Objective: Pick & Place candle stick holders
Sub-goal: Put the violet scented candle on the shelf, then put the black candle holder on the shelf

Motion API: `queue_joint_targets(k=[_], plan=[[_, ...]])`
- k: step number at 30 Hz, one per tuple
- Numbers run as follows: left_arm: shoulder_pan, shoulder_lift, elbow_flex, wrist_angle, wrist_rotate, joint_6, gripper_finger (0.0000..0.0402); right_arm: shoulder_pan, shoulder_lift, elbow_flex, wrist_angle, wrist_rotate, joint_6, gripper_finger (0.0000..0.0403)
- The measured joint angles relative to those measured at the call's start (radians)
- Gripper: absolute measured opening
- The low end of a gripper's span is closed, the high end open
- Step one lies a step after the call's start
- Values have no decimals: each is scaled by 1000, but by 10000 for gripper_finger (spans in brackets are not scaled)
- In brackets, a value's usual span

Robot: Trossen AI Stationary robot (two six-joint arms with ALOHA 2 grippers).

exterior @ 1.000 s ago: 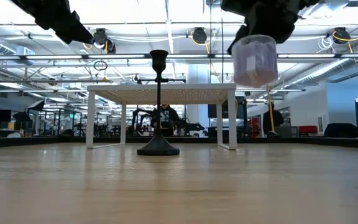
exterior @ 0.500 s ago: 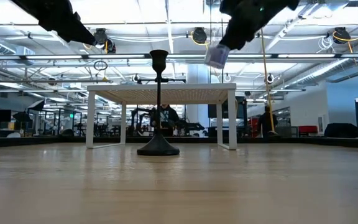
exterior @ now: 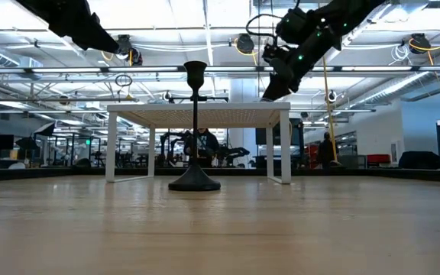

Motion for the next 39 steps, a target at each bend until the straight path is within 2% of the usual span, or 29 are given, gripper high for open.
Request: queue_joint_targets(k=[3,9,26,29,34,39], plan=[[0,0,0,0,0,0,85,-2,15,1,9,-50,-4,4],[0,0,0,0,0,1,85,-1,19,0,48,-54,-10,9],[0,0,0,-5,0,-8,85,3,18,-1,68,-50,-36,105],[0,0,0,-5,0,-9,85,15,0,-1,68,-40,-78,120],[0,0,0,-5,1,-23,85,65,-62,-1,66,53,-113,140],[-1,0,0,-6,18,-36,85,148,-147,-1,15,51,-89,151]])
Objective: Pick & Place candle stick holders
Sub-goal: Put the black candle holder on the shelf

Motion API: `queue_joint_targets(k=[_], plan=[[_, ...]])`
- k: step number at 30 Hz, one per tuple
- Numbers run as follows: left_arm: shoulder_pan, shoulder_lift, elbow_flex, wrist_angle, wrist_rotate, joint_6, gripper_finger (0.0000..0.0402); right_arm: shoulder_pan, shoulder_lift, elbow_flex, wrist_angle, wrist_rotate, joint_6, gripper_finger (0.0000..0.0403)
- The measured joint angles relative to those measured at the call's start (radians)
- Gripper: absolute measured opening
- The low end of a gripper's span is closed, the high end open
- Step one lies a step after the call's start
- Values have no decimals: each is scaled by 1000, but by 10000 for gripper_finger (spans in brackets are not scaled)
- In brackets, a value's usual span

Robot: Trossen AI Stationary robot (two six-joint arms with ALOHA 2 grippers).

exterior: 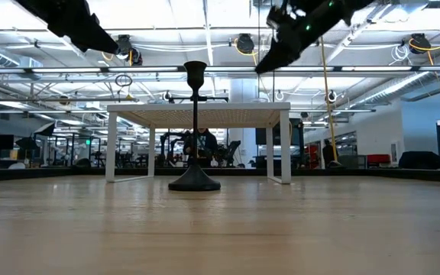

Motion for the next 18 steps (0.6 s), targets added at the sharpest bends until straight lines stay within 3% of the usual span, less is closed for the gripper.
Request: queue_joint_targets(k=[8,18], plan=[[-1,33,0,1,48,-47,85,152,-89,-1,-123,-1,162,149],[-40,272,0,170,71,-42,85,323,-89,-59,-120,-1,230,150]])
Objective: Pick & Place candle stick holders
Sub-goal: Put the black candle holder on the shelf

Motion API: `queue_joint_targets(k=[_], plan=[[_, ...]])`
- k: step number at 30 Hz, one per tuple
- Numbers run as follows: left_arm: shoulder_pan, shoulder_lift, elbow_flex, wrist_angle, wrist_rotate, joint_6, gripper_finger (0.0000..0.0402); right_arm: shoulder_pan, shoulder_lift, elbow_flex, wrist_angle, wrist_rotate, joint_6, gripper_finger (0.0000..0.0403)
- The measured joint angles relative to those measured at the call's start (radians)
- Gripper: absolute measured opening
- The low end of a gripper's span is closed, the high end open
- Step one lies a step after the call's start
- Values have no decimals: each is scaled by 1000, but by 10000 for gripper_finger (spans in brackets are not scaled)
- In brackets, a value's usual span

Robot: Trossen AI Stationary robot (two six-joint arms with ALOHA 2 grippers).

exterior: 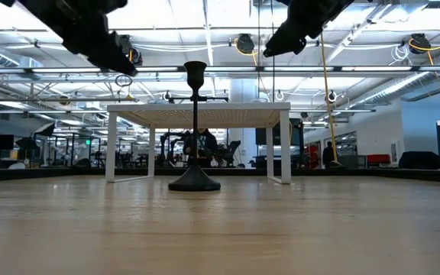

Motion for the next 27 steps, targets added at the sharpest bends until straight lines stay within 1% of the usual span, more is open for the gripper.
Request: queue_joint_targets(k=[6,13,17,19,22,24,27], plan=[[0,159,0,107,-1,-100,85,62,0,-141,164,1,80,148],[-5,349,0,308,0,-103,85,123,0,-328,434,1,93,147],[-2,438,0,424,-1,-104,85,153,0,-422,582,1,93,148],[1,470,0,470,-2,-104,85,169,0,-465,661,1,93,146],[2,509,0,550,-34,-110,85,187,0,-523,784,1,92,146],[2,525,0,589,-58,-110,85,195,0,-557,843,1,93,146],[9,536,0,623,-60,-107,85,203,0,-589,902,1,93,146]])
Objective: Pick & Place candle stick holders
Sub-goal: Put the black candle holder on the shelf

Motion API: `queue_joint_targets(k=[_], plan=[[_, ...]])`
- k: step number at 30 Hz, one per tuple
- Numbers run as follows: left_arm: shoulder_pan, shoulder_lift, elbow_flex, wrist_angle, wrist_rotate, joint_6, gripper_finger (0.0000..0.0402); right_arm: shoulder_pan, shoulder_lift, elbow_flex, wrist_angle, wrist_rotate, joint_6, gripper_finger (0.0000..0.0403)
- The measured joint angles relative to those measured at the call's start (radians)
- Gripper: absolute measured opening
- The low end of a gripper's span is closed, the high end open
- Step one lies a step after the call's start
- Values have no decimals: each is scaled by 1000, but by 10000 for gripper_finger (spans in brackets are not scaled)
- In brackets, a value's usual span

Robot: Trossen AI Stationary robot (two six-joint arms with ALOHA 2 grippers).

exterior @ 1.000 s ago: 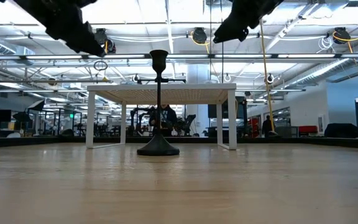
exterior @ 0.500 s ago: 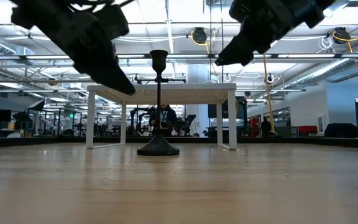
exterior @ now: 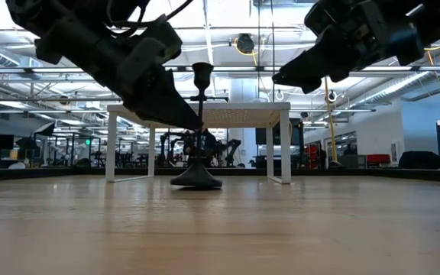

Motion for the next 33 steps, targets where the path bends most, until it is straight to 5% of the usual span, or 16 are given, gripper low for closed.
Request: queue_joint_targets(k=[14,33], plan=[[16,-1,0,-84,57,-135,85,3,0,-9,16,0,0,144],[47,-1,0,35,-45,-43,83,2,0,-9,31,0,0,146]])
